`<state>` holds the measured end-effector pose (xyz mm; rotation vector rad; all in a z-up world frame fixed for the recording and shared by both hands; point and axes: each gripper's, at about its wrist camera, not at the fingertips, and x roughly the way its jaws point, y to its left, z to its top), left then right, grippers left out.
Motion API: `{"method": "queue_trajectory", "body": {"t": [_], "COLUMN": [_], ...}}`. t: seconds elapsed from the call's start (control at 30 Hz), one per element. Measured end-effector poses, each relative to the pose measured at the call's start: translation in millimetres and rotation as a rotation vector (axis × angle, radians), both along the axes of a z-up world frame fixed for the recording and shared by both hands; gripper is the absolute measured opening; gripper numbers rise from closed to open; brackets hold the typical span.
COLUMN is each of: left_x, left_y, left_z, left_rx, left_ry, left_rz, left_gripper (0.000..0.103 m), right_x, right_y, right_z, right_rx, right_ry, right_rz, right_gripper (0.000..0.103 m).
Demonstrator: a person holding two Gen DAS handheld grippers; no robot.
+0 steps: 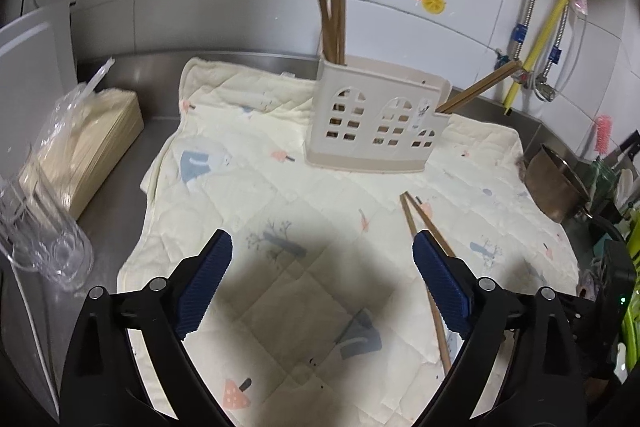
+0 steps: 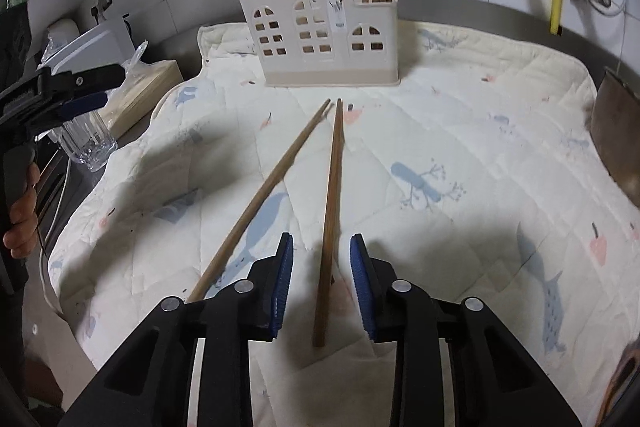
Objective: Organize utensils
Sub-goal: 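Move both open tools back down to the last chopsticks, then close the right tool on a chopstick while the left tool grasps another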
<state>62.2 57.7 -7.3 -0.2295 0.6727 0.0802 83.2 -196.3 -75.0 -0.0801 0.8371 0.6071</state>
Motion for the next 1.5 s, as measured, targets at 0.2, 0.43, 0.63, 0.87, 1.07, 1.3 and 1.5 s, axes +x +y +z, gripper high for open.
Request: {"method": "queue_trajectory", "body": {"t": [0.2, 0.43, 0.63, 0.87, 1.07, 1.3, 1.5], "left_x": [-3, -5, -6, -8, -9, -7, -2], "left_y": [0, -8, -17, -37, -57, -84, -104], "left_z": [-11, -20, -24, -35, -45, -56, -67], "left_rx": [-0.008, 0.007, 0.01, 0.022, 0.026, 0.021, 0.002], "left_ry": [0.027, 0.049, 0.056, 0.074, 0.096, 0.124, 0.155], "left_rz": [0.011, -0.006, -0.024, -0.077, -0.128, -0.21, -0.274], "left_gripper": [0.093, 0.093, 0.093, 0.091, 0.091, 0.079, 0.06], "right_x": [1, 2, 0, -1, -3, -8, -13], "right_y": [3, 6, 9, 6, -3, -16, -25], "right_z": [-8, -13, -13, -12, -5, 12, 28], "right_rx": [-0.009, -0.03, -0.065, -0.065, -0.047, -0.013, 0.023], "right_ry": [0.021, 0.028, 0.007, 0.0, -0.014, -0.052, -0.09], "right_rz": [0.005, 0.0, -0.004, -0.01, -0.026, -0.044, -0.053], "right_gripper": [0.021, 0.013, 0.01, 0.007, 0.007, 0.007, 0.007]}}
